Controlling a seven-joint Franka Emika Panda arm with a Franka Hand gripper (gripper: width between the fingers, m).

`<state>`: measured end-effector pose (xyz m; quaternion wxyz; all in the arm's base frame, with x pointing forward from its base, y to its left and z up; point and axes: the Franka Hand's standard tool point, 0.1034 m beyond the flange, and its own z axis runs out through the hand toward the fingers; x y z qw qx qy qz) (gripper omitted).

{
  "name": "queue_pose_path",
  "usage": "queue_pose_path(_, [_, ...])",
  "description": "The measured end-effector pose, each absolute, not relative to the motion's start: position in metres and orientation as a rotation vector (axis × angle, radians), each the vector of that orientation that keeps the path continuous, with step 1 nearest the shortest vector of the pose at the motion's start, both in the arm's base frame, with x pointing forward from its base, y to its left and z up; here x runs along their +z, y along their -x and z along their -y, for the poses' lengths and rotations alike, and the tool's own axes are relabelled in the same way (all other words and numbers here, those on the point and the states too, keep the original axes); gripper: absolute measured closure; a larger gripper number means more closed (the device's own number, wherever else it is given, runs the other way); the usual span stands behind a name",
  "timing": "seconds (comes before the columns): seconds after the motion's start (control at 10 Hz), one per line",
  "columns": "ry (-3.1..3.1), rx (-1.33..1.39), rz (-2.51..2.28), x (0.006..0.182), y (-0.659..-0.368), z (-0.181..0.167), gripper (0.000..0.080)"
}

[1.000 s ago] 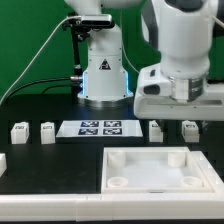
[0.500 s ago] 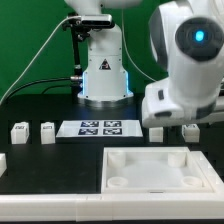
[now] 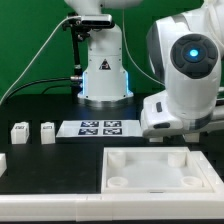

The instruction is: Assemble one leg

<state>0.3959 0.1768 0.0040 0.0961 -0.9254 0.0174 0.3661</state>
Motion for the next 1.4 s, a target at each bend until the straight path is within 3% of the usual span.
queue_pose_path(0.6, [2.785, 1.135, -0.146, 0.004, -0.382, -0.2, 0.0151])
queue_pose_path(1.0, [2.79, 1.134, -0.106, 0.002, -0.365, -0.189, 0.0151])
queue_pose_path(1.2, [2.794, 1.141, -0.101, 0.002, -0.362, -0.187, 0.0408])
queue_pose_path(1.3, [2.793, 1.141, -0.101, 0.002, -0.362, -0.187, 0.0408])
queue_pose_path(1.4, [2.793, 1.141, -0.103, 0.002, -0.362, -0.187, 0.0514])
